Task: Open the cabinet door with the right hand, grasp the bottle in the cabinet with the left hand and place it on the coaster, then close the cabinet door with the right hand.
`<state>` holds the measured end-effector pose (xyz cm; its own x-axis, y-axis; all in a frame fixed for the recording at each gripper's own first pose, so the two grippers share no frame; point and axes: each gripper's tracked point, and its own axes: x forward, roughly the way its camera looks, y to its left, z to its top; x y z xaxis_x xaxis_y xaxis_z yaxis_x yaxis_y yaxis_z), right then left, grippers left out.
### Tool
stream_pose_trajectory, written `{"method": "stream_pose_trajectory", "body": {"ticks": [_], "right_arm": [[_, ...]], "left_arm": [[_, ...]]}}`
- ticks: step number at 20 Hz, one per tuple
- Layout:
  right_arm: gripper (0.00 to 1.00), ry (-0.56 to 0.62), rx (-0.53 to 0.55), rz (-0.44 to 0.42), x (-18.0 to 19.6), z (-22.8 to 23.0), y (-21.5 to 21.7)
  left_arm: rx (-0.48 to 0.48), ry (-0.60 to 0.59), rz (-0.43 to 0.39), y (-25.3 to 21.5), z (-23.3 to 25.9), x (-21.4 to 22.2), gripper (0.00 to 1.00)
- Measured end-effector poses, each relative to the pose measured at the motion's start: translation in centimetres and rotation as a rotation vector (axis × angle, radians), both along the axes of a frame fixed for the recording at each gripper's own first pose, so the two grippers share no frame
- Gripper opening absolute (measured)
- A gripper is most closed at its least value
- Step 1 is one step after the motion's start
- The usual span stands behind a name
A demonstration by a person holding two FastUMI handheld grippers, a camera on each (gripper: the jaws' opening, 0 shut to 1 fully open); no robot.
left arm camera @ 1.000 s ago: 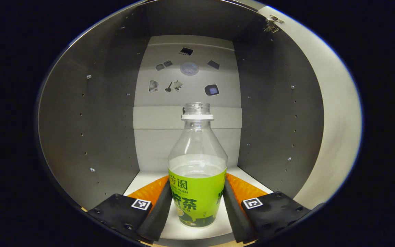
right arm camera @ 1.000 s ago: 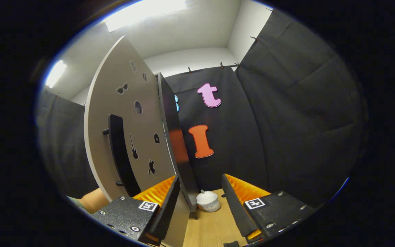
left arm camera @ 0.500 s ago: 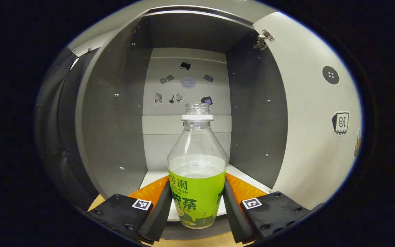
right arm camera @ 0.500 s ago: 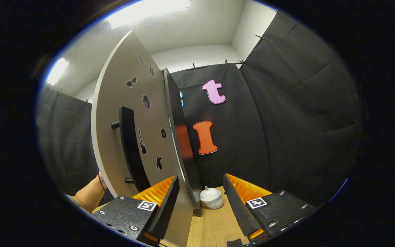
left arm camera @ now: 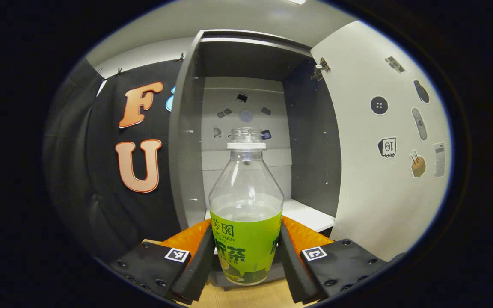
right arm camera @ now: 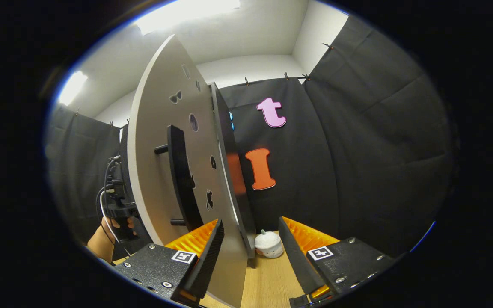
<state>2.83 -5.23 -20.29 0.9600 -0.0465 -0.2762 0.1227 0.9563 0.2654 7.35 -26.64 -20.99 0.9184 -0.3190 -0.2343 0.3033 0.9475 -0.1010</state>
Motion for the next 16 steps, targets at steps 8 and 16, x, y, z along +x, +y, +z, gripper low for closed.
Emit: {"method": "stream_pose_trajectory", "body": {"ticks": [8,16], "right_arm": [[0.81,0.006,-0.043,-0.02,-0.6,-0.6,0.1],[0.81,0.003,-0.063,-0.042,-0.9,-0.8,0.3]], "left_arm": [[0.003,-0.029,0.109,8.9,-1.2,-6.4,0.81],[0.038,0.018,0.185,14.6,-6.4,-12.3,0.81]]}}
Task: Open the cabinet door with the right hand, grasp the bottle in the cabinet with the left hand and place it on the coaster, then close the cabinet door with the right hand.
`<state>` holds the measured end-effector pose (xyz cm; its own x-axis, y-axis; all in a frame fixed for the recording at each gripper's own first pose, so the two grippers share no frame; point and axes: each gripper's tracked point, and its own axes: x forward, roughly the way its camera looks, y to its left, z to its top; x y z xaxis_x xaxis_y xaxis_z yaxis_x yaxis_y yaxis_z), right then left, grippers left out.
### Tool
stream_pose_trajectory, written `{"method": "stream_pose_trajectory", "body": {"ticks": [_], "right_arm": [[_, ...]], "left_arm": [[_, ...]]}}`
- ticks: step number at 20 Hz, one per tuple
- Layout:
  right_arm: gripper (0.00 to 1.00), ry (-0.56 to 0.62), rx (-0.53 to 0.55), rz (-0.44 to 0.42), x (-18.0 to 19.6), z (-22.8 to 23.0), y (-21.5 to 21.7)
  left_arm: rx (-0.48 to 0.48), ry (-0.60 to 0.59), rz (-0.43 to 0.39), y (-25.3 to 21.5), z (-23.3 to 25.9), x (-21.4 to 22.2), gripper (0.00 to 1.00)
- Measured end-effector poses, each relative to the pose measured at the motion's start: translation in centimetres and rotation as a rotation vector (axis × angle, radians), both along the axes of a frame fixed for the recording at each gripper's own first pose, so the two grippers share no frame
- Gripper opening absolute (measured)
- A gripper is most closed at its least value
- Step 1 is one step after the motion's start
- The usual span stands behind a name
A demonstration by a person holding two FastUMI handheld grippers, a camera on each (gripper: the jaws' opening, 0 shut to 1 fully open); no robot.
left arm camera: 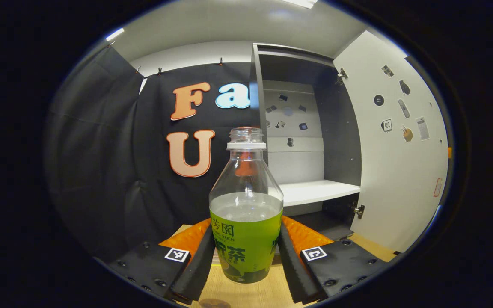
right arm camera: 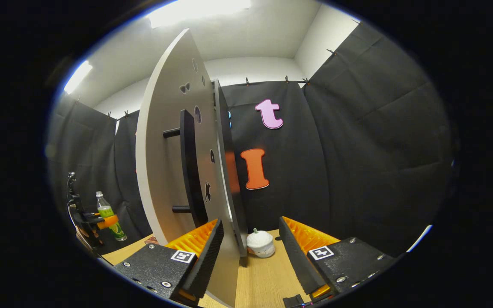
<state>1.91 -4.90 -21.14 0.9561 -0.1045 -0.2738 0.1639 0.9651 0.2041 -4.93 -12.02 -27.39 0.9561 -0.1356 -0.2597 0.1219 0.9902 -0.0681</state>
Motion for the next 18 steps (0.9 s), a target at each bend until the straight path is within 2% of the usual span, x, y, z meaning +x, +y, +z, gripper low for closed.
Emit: {"method": "stream_pose_trajectory", "body": {"ticks": [6,7,8,14,18], "right_arm": [[0.81,-0.004,0.009,-0.013,0.0,0.0,-0.1],[0.81,-0.003,0.008,-0.017,0.1,-0.1,-0.1],[0.81,-0.004,0.004,-0.02,0.2,0.0,-0.2],[0.81,-0.017,-0.018,-0.04,0.6,0.4,-0.7],[0.81,-0.013,-0.014,-0.043,0.7,-0.1,-0.7]], "left_arm": [[0.0,0.031,0.043,3.6,-4.0,-2.5,0.82],[-0.002,0.029,0.047,4.0,-4.6,-2.7,0.79],[-0.004,0.025,0.049,4.4,-5.1,-2.9,0.83],[-0.03,0.027,0.055,6.0,-9.2,-4.5,0.81],[-0.049,0.086,0.061,6.8,-13.7,-5.8,0.81]]}}
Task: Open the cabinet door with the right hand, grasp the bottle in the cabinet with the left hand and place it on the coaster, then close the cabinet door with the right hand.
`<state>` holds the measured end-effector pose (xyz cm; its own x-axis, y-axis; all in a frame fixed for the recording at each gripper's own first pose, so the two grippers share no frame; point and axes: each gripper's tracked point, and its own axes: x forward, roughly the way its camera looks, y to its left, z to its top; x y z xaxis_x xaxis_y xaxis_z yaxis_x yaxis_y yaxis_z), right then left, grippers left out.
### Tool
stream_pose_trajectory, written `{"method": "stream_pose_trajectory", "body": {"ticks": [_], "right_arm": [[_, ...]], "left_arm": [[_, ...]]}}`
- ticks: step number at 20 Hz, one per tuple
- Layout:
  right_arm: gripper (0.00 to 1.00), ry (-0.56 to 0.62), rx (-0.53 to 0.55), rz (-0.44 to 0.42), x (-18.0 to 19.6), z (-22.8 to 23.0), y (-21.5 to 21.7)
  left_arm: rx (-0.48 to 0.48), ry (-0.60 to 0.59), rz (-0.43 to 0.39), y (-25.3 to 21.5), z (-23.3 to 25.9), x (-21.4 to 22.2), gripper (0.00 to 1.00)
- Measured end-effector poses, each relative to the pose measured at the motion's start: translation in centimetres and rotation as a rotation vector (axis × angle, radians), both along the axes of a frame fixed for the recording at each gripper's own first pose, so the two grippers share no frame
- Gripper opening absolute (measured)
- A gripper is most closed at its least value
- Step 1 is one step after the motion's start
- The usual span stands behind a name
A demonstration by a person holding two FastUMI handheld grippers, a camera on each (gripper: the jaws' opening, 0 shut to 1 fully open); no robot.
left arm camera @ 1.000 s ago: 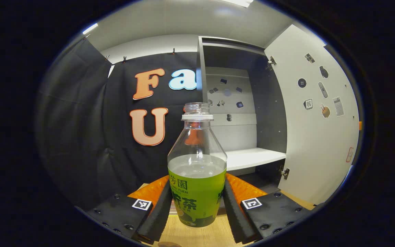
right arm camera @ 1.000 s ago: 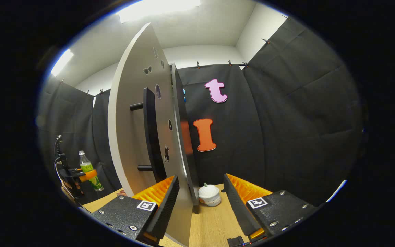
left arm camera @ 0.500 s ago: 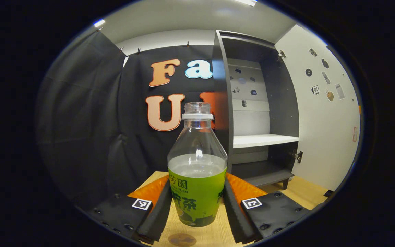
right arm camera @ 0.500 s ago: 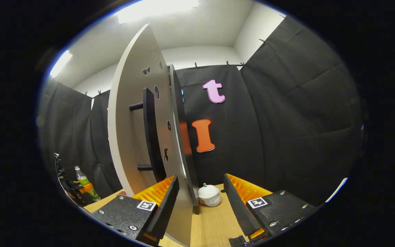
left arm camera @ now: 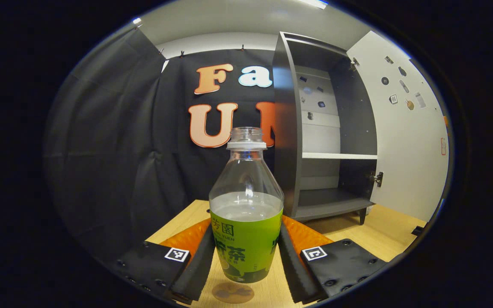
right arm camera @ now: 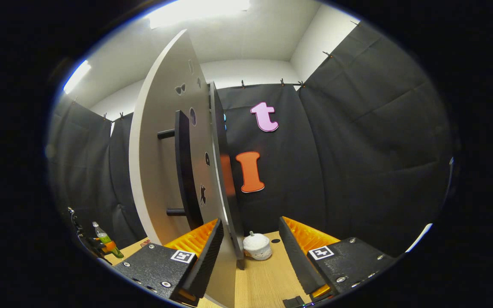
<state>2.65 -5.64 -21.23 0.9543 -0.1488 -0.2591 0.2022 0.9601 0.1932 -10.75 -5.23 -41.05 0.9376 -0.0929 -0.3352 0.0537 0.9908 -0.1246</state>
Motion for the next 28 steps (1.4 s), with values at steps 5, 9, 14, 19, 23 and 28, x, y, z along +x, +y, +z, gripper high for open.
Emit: {"method": "stream_pose_trajectory", "body": {"ticks": [5,9,14,19,23,28], "right_arm": [[0.81,0.011,-0.001,0.004,0.4,-0.6,0.1],[0.81,0.015,0.0,0.031,1.0,-0.9,1.0],[0.82,0.029,-0.013,0.048,1.7,-1.6,1.7],[0.82,0.03,-0.001,0.05,2.0,-1.7,1.7],[0.82,0.029,0.006,0.041,2.0,-1.8,1.1],[0.82,0.002,0.006,0.034,2.0,-1.0,0.6]], "left_arm": [[-0.042,0.064,0.031,1.8,-4.3,-0.7,0.81],[-0.035,0.099,0.013,1.5,-7.3,-1.7,0.81],[-0.012,0.098,-0.006,1.2,-9.1,-2.4,0.81],[-0.005,0.102,-0.002,1.6,-10.7,-2.8,0.81],[-0.029,0.097,-0.012,1.3,-11.4,-3.0,0.81],[0.008,0.079,-0.024,1.3,-11.5,-3.5,0.84]]}}
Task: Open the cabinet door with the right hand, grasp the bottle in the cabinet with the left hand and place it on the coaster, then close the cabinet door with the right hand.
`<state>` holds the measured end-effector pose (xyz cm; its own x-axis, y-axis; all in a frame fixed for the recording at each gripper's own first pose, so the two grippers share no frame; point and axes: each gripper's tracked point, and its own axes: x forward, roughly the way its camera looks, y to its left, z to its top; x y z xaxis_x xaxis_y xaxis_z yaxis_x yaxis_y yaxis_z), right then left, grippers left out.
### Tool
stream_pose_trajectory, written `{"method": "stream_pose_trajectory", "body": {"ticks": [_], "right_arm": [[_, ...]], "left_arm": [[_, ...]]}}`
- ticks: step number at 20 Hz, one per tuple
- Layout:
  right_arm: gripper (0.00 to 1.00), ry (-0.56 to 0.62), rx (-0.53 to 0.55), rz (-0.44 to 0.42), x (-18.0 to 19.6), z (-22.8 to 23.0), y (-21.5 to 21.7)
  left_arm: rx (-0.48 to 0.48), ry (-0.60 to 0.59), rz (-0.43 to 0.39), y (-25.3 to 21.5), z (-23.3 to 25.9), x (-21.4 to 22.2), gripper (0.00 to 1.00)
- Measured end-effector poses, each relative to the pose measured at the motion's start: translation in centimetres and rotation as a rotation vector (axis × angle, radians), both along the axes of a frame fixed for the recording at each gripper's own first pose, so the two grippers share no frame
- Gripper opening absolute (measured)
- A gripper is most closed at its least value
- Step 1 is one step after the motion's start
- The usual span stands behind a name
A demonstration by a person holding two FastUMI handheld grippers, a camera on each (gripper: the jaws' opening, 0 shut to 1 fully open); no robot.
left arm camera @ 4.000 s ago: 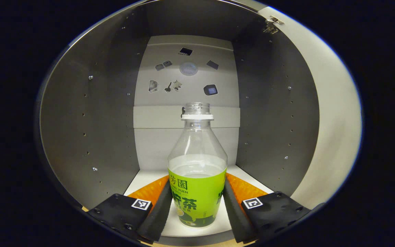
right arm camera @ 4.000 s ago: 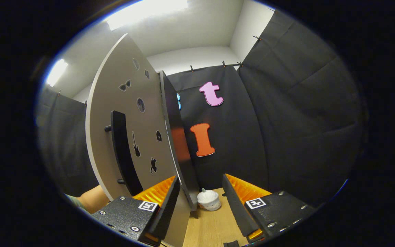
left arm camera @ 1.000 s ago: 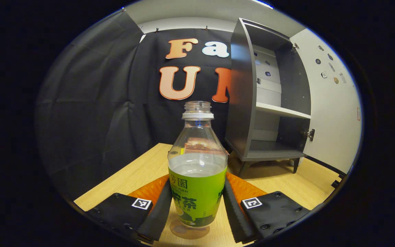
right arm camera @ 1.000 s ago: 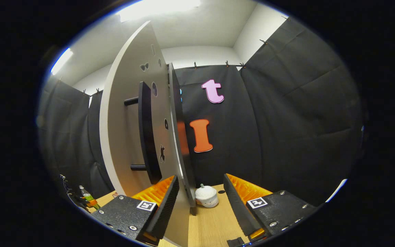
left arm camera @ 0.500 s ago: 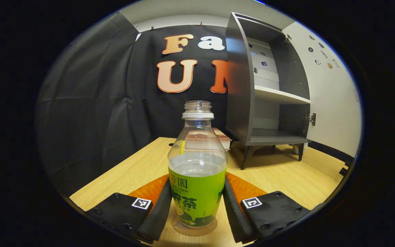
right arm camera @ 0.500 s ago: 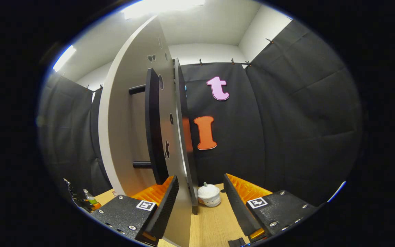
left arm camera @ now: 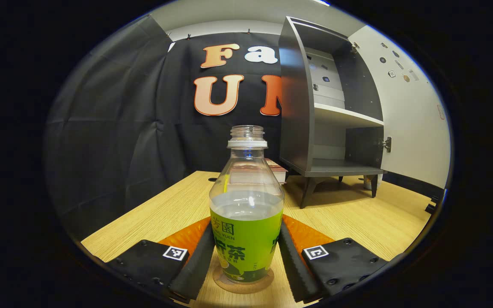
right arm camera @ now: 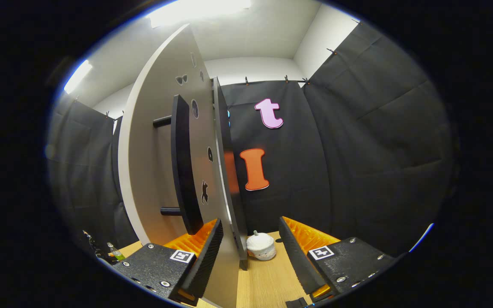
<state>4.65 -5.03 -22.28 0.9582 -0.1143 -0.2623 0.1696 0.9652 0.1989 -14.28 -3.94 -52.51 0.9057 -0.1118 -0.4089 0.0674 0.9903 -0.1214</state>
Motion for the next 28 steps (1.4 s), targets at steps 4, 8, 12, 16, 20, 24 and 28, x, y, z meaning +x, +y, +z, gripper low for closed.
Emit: {"method": "stream_pose_trajectory", "body": {"ticks": [4,8,12,16,20,24,28], "right_arm": [[0.82,0.003,-0.001,-0.011,-0.1,0.0,-0.6],[0.82,-0.006,0.001,-0.007,-0.4,0.1,-1.0],[0.82,-0.04,0.027,-0.025,-0.8,1.1,-2.3],[0.83,-0.058,0.063,-0.014,-0.3,1.6,-2.5],[0.83,-0.069,0.066,0.006,0.2,2.3,-2.3],[0.82,-0.091,0.057,0.027,0.9,3.0,-1.8],[0.83,-0.14,0.073,0.047,0.8,5.2,-1.2]], "left_arm": [[0.021,-0.035,0.016,0.5,1.5,0.3,0.85],[0.035,-0.058,0.039,0.8,3.3,0.4,0.91],[0.067,-0.078,0.052,1.2,5.6,0.7,0.91],[0.086,-0.122,0.074,1.9,9.3,1.3,0.91],[0.098,-0.17,0.061,1.5,13.7,1.9,0.9],[0.14,-0.21,0.007,0.2,17.6,2.8,0.91],[0.168,-0.256,-0.02,-1.0,20.7,4.0,0.9]]}}
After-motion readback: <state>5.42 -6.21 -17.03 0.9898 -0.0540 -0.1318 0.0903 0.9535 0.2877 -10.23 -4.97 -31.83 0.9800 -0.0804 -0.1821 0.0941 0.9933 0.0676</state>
